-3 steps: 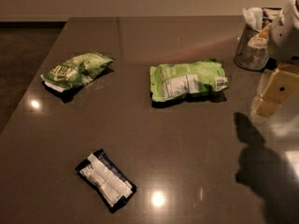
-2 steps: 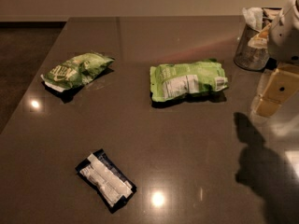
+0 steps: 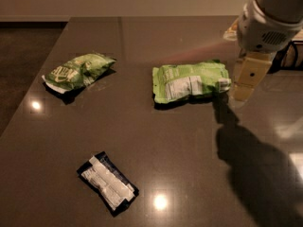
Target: Move green jalapeno chip bag near rxbar blueberry
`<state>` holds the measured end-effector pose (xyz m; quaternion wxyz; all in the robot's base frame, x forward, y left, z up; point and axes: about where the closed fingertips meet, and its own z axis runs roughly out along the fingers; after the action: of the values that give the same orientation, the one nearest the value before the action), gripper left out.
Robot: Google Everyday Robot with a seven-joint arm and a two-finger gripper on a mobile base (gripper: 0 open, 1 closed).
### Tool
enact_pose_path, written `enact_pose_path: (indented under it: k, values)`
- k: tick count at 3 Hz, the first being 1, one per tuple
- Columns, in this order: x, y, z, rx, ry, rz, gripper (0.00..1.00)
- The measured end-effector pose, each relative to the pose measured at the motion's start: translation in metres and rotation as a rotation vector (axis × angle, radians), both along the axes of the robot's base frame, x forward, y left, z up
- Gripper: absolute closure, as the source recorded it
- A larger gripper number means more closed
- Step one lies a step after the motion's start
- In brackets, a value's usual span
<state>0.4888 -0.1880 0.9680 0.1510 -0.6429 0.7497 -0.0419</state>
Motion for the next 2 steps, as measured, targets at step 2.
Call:
enact_pose_path:
  k: [2]
  values:
    - [0.090,0.062,-0.025,-0.065,0.014,0.158,0.00]
